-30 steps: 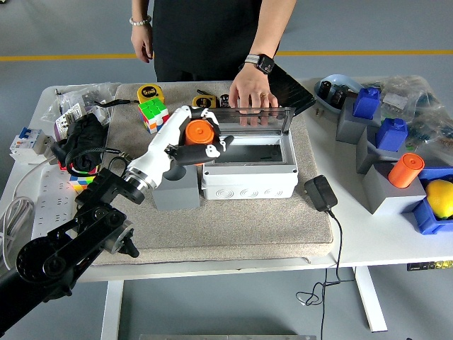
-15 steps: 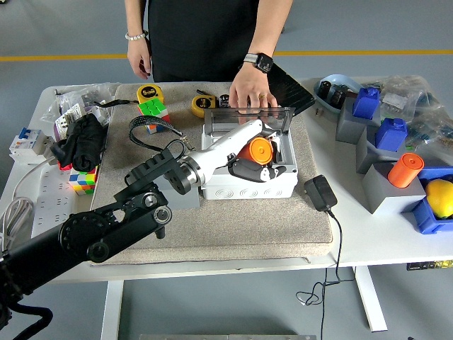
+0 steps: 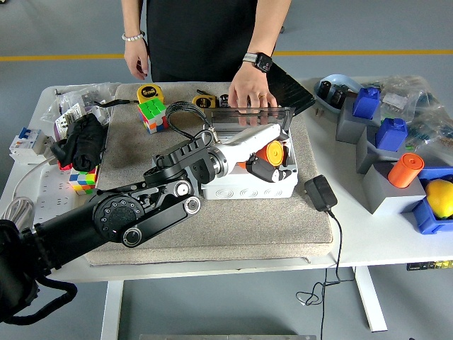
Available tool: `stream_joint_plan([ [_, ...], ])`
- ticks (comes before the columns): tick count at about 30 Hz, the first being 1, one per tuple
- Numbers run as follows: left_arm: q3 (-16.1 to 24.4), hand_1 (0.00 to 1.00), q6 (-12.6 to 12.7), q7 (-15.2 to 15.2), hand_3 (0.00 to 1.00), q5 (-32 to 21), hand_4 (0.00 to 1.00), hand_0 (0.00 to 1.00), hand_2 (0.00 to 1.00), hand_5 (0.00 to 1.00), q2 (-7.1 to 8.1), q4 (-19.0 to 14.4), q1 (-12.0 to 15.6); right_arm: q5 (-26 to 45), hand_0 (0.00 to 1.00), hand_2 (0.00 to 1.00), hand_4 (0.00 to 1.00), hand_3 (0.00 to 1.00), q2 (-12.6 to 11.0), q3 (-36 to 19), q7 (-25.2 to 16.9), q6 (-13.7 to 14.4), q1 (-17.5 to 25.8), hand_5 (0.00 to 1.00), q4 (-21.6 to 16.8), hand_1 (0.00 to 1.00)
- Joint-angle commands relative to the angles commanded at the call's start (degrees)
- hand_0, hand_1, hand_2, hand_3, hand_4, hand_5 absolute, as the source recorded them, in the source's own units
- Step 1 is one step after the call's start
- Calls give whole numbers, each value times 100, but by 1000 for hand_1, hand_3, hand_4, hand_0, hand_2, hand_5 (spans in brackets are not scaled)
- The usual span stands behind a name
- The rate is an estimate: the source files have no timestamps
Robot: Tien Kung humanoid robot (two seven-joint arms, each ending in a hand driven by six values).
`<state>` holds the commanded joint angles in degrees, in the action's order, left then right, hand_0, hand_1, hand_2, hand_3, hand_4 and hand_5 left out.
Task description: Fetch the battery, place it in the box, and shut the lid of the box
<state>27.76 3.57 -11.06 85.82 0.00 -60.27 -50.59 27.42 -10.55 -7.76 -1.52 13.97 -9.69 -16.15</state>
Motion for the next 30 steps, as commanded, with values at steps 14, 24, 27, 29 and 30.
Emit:
stream_joint_plan([
  [14, -16, 236, 92, -54, 461, -16, 989, 239, 335, 205, 0, 237, -122, -53, 677, 662, 877, 552, 10, -64, -38, 12, 10, 426, -20, 639],
  [24, -4, 280, 125, 15, 490, -25, 998, 257, 363, 248, 0, 304, -121, -113, 677, 662, 877, 551, 2, -128, -50, 44, -10, 425, -37, 639],
  [27, -7, 295, 136, 36, 495, -43, 998, 267, 367, 266, 0, 315, -117, -111, 677, 661, 876, 551, 5, -126, -56, 43, -5, 425, -38, 639],
  [29, -4, 295, 146, 46, 495, -51, 998, 267, 367, 266, 0, 307, -121, -99, 677, 661, 876, 551, 5, -110, -55, 40, -1, 425, -35, 639],
  [30, 3, 295, 151, 50, 495, -49, 998, 267, 367, 266, 0, 308, -124, -90, 677, 661, 876, 551, 5, -101, -55, 39, 1, 425, -34, 639],
])
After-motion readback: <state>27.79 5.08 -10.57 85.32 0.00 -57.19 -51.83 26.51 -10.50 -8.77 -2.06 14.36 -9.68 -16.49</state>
